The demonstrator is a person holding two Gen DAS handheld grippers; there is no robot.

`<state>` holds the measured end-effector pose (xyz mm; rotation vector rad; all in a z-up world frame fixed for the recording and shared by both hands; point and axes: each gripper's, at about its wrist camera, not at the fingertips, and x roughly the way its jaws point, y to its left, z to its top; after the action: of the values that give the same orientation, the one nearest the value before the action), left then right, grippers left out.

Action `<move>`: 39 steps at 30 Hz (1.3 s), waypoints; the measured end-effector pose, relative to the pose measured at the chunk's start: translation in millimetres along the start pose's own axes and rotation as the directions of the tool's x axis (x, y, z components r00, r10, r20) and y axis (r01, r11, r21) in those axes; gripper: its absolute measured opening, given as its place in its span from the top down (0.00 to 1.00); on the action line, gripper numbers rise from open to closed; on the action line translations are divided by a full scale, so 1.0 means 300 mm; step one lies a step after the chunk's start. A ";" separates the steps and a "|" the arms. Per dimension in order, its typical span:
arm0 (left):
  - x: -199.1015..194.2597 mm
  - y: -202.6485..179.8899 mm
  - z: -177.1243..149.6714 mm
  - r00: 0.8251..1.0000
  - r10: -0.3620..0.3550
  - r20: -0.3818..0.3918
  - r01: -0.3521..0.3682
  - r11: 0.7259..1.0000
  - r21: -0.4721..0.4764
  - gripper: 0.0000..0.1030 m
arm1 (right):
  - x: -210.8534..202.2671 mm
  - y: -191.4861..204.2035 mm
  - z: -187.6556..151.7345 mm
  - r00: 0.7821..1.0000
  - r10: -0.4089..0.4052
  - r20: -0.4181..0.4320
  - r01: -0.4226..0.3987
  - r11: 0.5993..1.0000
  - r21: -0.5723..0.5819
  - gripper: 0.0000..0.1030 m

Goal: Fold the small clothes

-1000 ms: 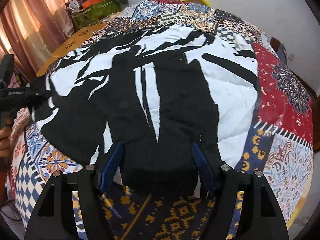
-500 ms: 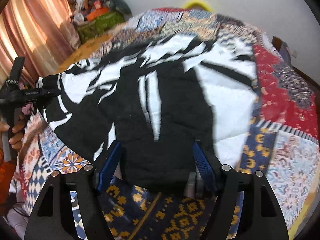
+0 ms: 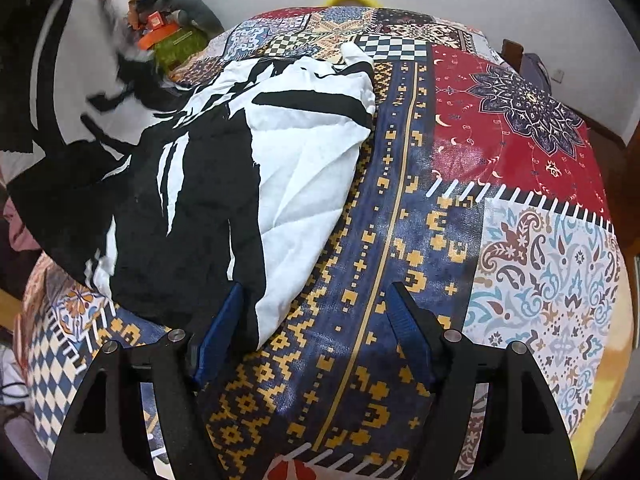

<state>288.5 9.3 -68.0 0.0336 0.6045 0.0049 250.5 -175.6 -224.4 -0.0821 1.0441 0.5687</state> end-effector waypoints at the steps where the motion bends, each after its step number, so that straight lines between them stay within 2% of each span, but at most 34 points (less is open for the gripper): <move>1: 0.019 -0.077 -0.009 0.999 -0.042 -0.020 0.043 0.998 0.043 0.82 | 0.002 0.003 0.005 1.000 0.004 -0.002 -0.004 1.000 0.004 0.32; 4: 0.114 -0.250 -0.104 0.984 -0.117 -0.135 0.136 0.981 0.141 0.82 | 0.006 0.008 0.006 1.000 0.004 -0.003 -0.004 1.000 0.000 0.32; 6: 0.196 -0.314 -0.199 0.960 -0.143 -0.241 0.184 0.970 0.159 0.85 | -0.001 0.002 0.011 1.000 0.011 -0.004 -0.011 1.000 0.003 0.32; 8: 0.292 -0.341 -0.303 0.916 -0.166 -0.365 0.227 0.965 0.130 0.87 | -0.015 -0.014 -0.001 1.000 0.012 -0.009 -0.012 1.000 0.009 0.32; 10: 0.336 -0.335 -0.370 0.889 -0.176 -0.423 0.241 0.965 0.104 0.87 | -0.023 -0.013 -0.008 1.000 0.016 -0.010 -0.016 1.000 0.010 0.32; 13: 0.350 -0.319 -0.401 0.873 -0.187 -0.450 0.245 0.967 0.073 0.87 | -0.033 -0.018 -0.016 1.000 0.014 -0.010 -0.014 1.000 0.004 0.32; 16: 0.327 -0.305 -0.387 0.875 -0.199 -0.441 0.250 0.966 0.061 0.81 | -0.036 -0.022 -0.019 1.000 0.013 -0.011 -0.013 1.000 0.003 0.32; 17: 0.310 -0.302 -0.377 0.882 -0.193 -0.430 0.248 0.966 0.075 0.70 | -0.041 -0.024 -0.020 1.000 0.012 -0.010 -0.012 1.000 0.006 0.32; 18: 0.293 -0.298 -0.369 0.891 -0.183 -0.416 0.243 0.965 0.096 0.53 | -0.045 -0.025 -0.022 1.000 0.010 -0.008 -0.010 1.000 0.009 0.32; 20: 0.240 -0.318 -0.352 0.911 -0.176 -0.372 0.241 0.961 0.135 0.32 | -0.062 -0.024 -0.027 1.000 0.005 0.000 -0.005 1.000 0.012 0.32; 23: 0.146 -0.306 -0.334 0.936 -0.183 -0.301 0.241 0.956 0.165 0.27 | -0.106 -0.014 -0.040 1.000 -0.011 0.027 0.011 1.000 0.003 0.32; 26: 0.090 -0.248 -0.301 0.952 -0.175 -0.252 0.214 0.967 0.139 0.20 | -0.162 -0.020 -0.037 0.997 -0.034 0.062 0.034 0.999 -0.005 0.32; 30: 0.082 -0.132 -0.258 0.973 -0.106 -0.207 0.127 0.988 0.091 0.14 | -0.237 -0.037 -0.019 0.991 -0.063 0.120 0.065 0.998 -0.012 0.32; 32: 0.110 -0.072 -0.262 0.973 -0.072 -0.220 0.086 0.995 0.058 0.14 | -0.270 -0.043 -0.008 0.987 -0.071 0.142 0.073 0.997 -0.003 0.32; 34: 0.151 -0.014 -0.283 0.965 -0.059 -0.255 0.065 0.998 0.014 0.14 | -0.300 -0.044 0.011 0.983 -0.063 0.170 0.062 0.998 0.011 0.32; 37: 0.235 0.056 -0.344 0.941 -0.028 -0.336 0.019 0.999 -0.032 0.14 | -0.314 0.001 0.059 0.979 -0.039 0.198 0.038 0.999 0.009 0.32; 39: 0.275 0.076 -0.395 0.921 -0.037 -0.387 0.017 0.998 -0.054 0.14 | -0.306 0.029 0.083 0.978 -0.014 0.207 0.016 1.000 -0.006 0.32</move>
<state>289.1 36.9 -211.5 -0.0247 1.0032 -0.0005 231.9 -197.3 -133.2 -0.0368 0.8383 0.5552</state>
